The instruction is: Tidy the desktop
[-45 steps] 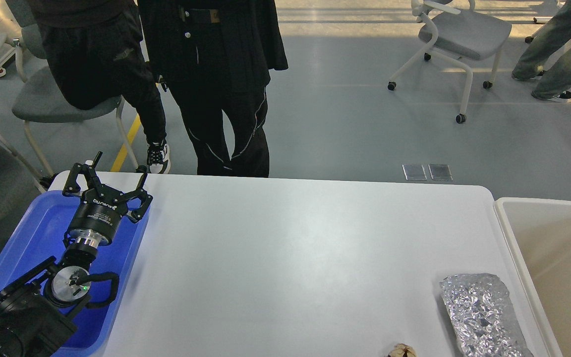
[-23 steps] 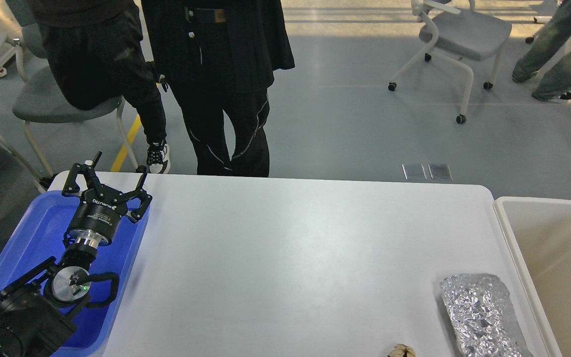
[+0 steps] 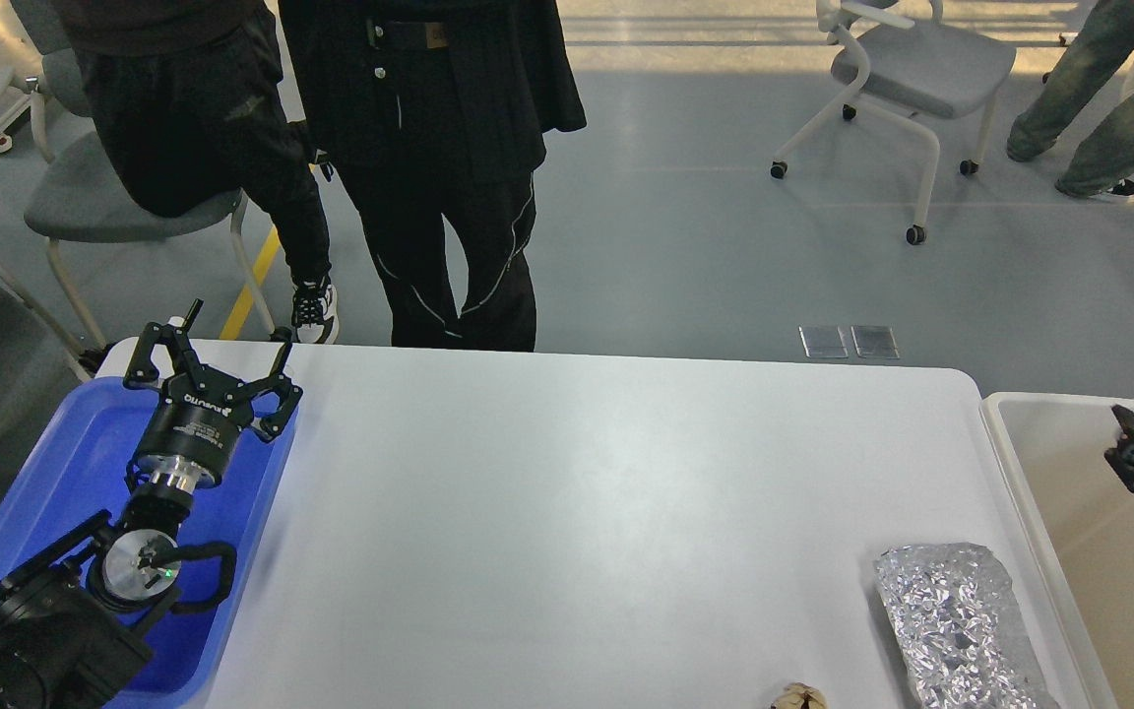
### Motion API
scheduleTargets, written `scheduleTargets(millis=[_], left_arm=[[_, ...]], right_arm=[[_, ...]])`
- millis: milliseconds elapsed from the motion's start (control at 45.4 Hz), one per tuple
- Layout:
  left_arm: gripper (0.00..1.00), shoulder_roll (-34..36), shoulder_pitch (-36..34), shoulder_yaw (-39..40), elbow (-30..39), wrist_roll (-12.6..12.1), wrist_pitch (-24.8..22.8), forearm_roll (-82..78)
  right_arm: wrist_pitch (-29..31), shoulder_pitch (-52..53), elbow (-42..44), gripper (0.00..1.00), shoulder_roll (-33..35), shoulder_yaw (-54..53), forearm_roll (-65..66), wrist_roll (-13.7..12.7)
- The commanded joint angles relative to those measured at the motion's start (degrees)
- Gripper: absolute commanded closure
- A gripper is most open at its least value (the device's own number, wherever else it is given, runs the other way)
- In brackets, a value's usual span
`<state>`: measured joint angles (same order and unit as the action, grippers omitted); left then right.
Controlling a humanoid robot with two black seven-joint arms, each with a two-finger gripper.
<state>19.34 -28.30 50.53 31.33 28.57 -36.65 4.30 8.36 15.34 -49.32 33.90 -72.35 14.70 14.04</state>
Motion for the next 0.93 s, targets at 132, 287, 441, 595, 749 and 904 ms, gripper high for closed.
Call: scheduleTargets(millis=[132,287,441,595,749,904], left_arm=[[0.00,0.0,0.0,-0.1,0.0,0.0,0.0,0.0],[0.00,0.0,0.0,-0.1,0.0,0.0,0.0,0.0],[0.00,0.0,0.0,-0.1,0.0,0.0,0.0,0.0],[0.00,0.0,0.0,-0.1,0.0,0.0,-0.1,0.0],[0.00,0.0,0.0,-0.1,0.0,0.0,0.0,0.0],[0.00,0.0,0.0,-0.1,0.0,0.0,0.0,0.0]], right_arm=[[-3.4,-0.1,-8.3,0.00,-11.6,-5.6,4.5,0.2],[-5.0,0.1,-8.3,0.00,-16.4,-5.9,7.4,0.4],[-5.4,0.1,-8.0,0.00,-19.6,-5.8,7.5,1.2],[-6.5,1.5,-6.7,0.00,-20.0,-5.4,8.3,3.2],[-6.3,1.5,-6.7,0.00,-19.1,-5.3,8.3,3.6],[-6.3,1.3,-6.8,0.00,-18.6,-4.6,8.2,3.5]])
